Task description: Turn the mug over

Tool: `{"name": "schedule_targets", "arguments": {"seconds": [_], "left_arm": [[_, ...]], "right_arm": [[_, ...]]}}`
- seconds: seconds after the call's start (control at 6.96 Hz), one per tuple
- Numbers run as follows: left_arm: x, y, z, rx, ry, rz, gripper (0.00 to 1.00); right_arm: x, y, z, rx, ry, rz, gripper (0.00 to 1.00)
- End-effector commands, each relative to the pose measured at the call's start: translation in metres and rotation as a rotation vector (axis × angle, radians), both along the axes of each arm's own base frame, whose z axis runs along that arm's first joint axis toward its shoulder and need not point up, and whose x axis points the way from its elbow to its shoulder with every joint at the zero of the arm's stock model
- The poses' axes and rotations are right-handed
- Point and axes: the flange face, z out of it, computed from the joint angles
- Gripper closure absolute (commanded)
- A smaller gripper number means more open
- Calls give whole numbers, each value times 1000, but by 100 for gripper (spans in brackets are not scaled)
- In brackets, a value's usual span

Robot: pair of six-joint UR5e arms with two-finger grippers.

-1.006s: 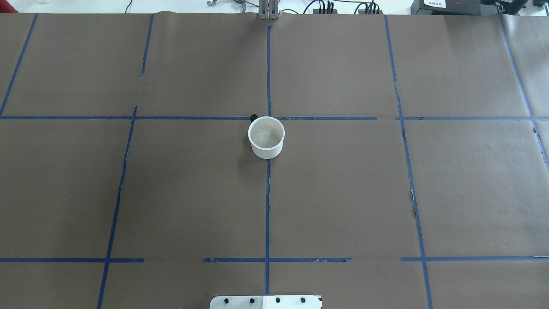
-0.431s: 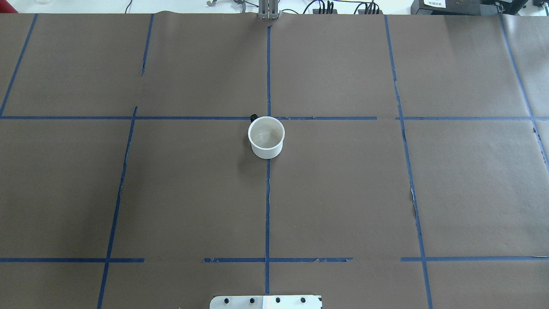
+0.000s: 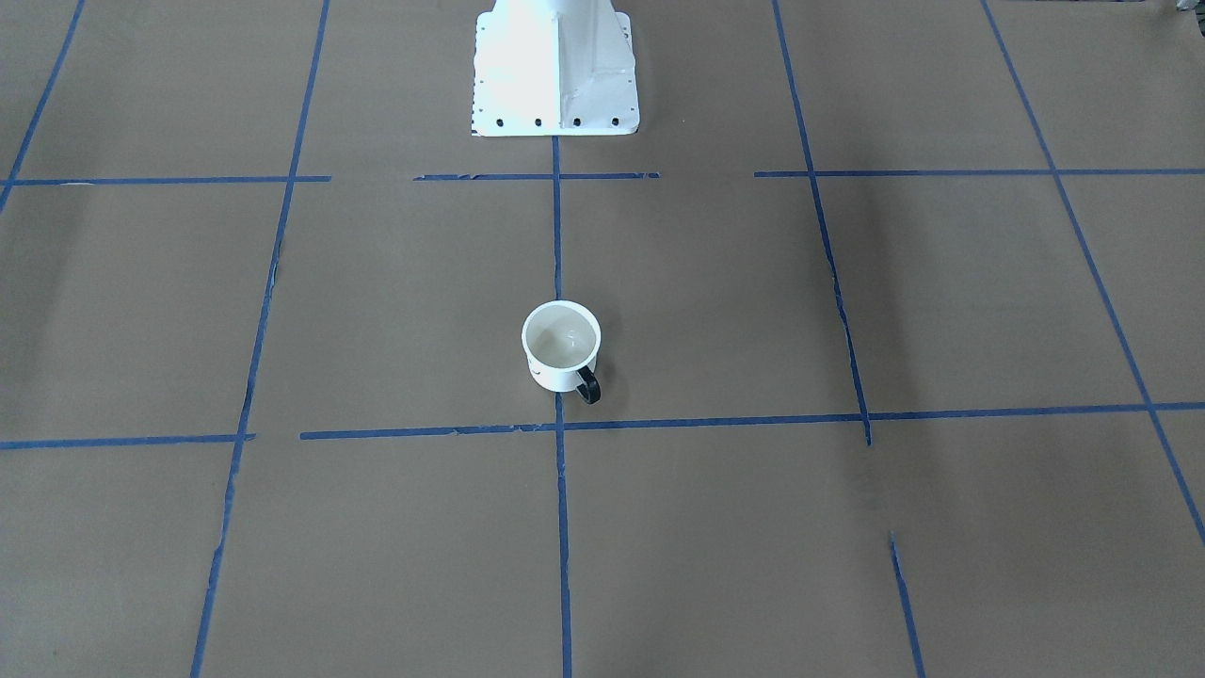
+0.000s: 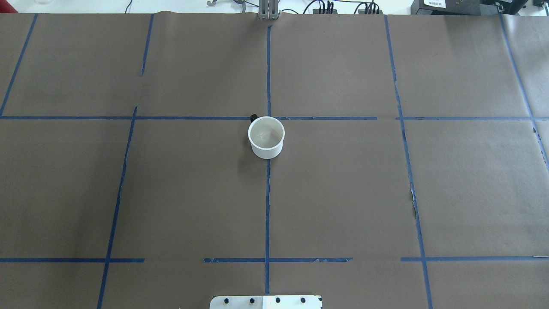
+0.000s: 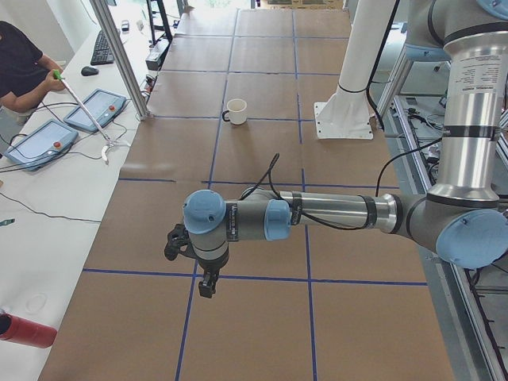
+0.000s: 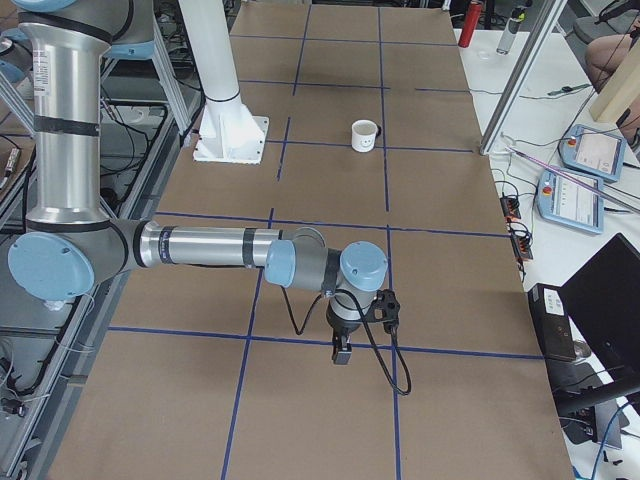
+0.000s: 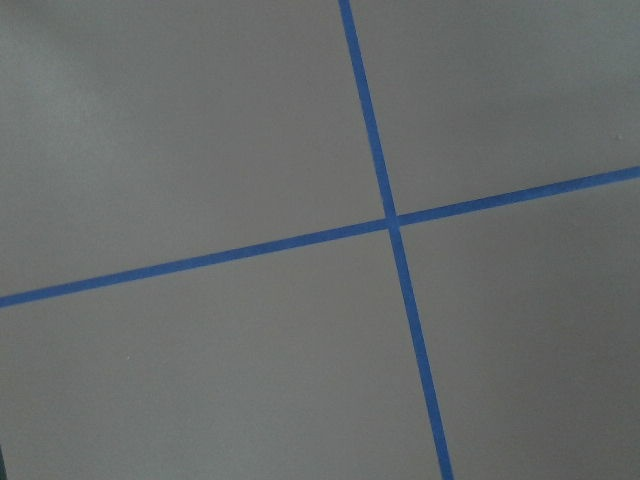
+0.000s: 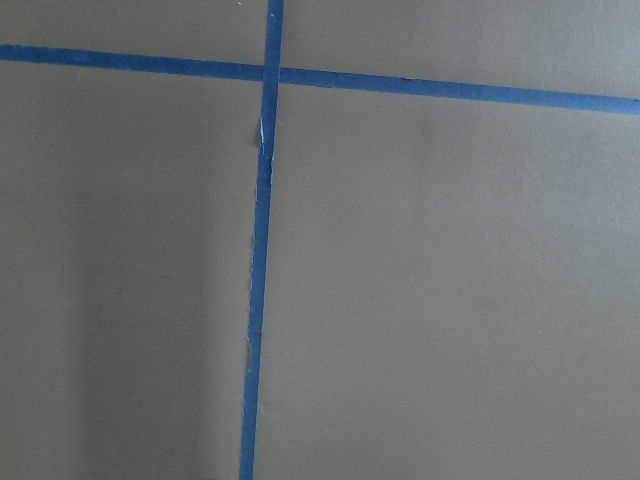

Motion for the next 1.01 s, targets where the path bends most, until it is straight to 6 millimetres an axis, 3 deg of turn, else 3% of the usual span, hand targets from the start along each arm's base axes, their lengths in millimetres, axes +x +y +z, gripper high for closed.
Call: {"name": "schedule_targets", "arguments": {"seconds": [0.0,0.43,0.86], "left_arm": [[4,1,-3,-30,37,-37,0],[7,-4,-26,-54,38,-101,0],[9,-2,-20,-64,39,-97,0]], "right_arm": [[0,0,0,0,0,0,0],[0,0,0,0,0,0,0],[0,0,0,0,0,0,0]]}}
